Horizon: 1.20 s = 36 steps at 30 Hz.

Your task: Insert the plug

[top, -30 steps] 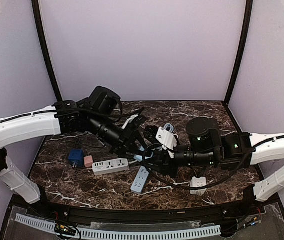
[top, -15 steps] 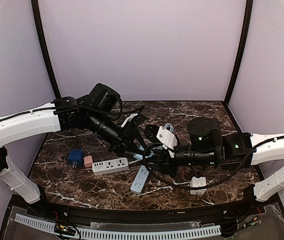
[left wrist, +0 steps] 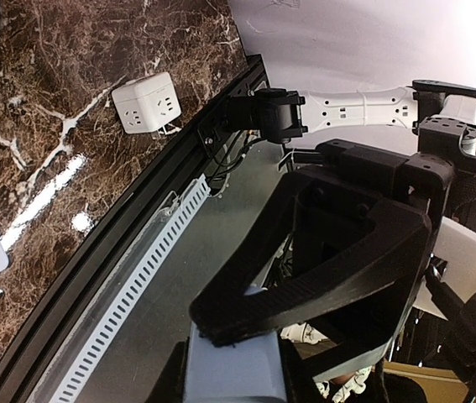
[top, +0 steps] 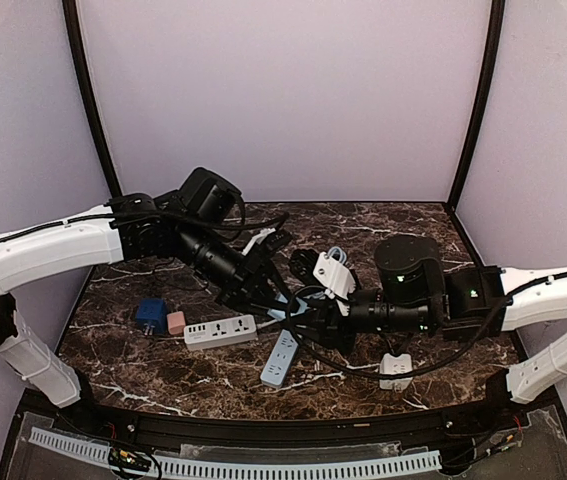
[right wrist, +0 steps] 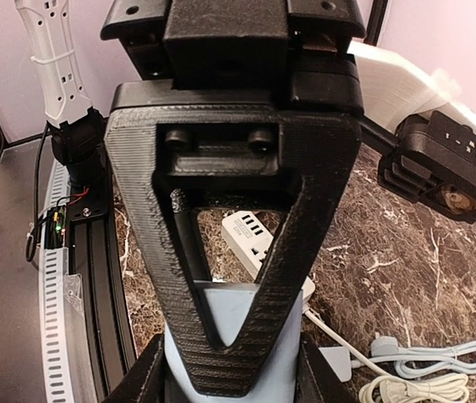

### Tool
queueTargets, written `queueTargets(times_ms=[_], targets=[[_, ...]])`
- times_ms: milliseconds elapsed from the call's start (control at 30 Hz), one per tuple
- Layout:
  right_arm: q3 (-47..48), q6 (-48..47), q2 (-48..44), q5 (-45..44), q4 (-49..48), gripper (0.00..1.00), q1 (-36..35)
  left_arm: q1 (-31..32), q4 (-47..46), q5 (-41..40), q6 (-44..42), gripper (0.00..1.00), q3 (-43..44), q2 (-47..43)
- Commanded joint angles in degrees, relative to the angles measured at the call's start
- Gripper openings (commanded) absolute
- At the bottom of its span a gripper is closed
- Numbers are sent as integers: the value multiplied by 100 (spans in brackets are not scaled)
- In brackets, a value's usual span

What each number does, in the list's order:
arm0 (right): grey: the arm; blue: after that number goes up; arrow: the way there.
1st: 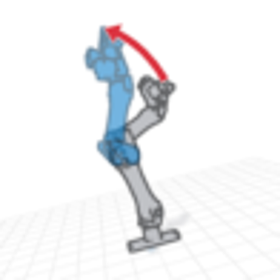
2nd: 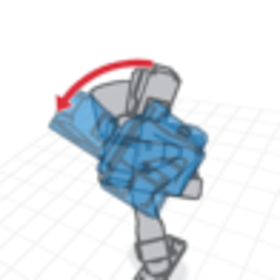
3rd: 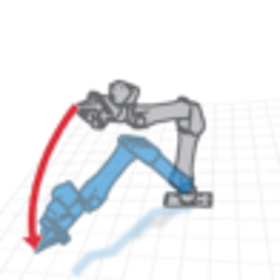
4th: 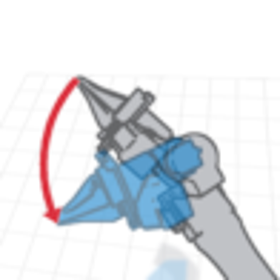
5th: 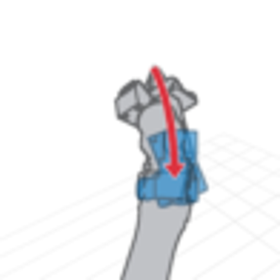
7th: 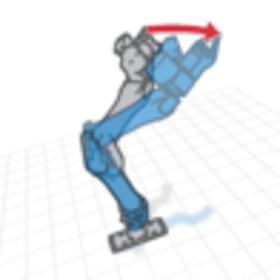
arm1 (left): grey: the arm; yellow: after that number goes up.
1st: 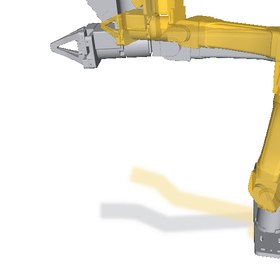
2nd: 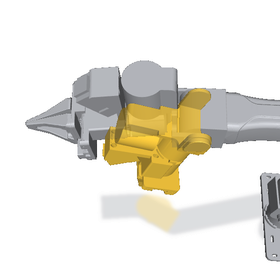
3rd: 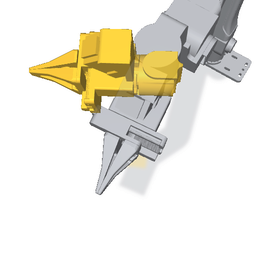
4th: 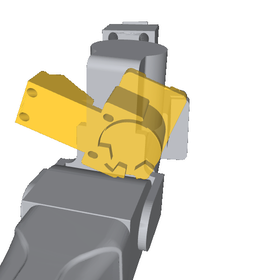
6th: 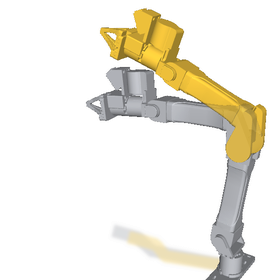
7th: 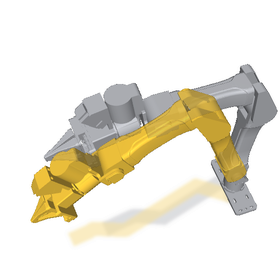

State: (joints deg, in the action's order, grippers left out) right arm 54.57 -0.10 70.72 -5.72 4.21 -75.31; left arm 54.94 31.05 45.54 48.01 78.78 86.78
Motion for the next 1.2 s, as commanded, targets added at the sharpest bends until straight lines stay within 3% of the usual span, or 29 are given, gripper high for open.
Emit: queueTargets(times_ms=[0, 100, 300, 567, 733, 1000, 1167], targets=[[4, 339, -129, -285, 7, 24, -5, 20, 22, 189, -170, 1, 52, -67], [24, 517, -140, -319, 65, 65, -2, 17, 16, 172, -189, 1, 35, -94], [-48, 810, -356, -426, 453, 97, -8, 3, 231, -31, -349, 1, -45, -157], [-373, 741, -1043, -658, 837, 99, -2, -174, 866, -529, -748, 1, -126, -436], [-312, 488, -1324, -893, 1257, 99, -8, -387, 1734, -903, -1530, 1, 199, -473], [-232, 975, -1623, -989, 2035, 99, -10, -465, 3555, -2479, -2921, 1, 1343, 105], [-22, 2033, -1567, -1680, 2749, 99, -10, -369, 3601, -2744, -2204, 1, 1452, 502]])
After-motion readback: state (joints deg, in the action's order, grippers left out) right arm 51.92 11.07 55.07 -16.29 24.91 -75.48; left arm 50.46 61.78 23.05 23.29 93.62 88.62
